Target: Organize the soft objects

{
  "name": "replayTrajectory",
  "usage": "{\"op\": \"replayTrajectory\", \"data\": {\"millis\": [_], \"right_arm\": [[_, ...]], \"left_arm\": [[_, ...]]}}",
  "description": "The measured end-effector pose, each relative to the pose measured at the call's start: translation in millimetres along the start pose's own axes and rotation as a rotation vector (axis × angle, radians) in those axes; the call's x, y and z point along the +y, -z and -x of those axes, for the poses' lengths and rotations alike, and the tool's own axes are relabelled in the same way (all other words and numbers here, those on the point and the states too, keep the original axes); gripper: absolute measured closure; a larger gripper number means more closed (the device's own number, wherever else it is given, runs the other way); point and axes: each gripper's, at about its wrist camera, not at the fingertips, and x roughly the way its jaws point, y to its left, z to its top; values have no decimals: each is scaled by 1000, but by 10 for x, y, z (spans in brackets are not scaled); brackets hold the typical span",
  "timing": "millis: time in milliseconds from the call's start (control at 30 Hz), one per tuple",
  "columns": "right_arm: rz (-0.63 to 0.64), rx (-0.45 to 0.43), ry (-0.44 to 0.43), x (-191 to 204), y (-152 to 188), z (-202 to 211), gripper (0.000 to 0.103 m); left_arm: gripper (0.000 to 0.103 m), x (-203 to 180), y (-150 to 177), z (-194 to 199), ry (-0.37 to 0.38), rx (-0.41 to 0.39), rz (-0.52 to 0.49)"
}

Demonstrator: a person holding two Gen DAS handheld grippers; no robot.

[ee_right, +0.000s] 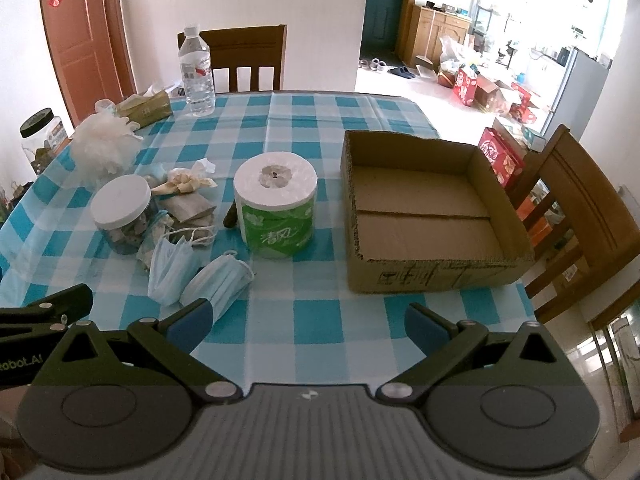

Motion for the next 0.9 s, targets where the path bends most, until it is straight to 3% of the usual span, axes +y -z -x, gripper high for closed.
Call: {"op": "replayTrajectory", "data": {"millis": [900], "right_arm": [[31,-19,-44,-176,-42,-45,0]], "left_arm": [[1,-119,-45,43,-33,-9,-9]]}}
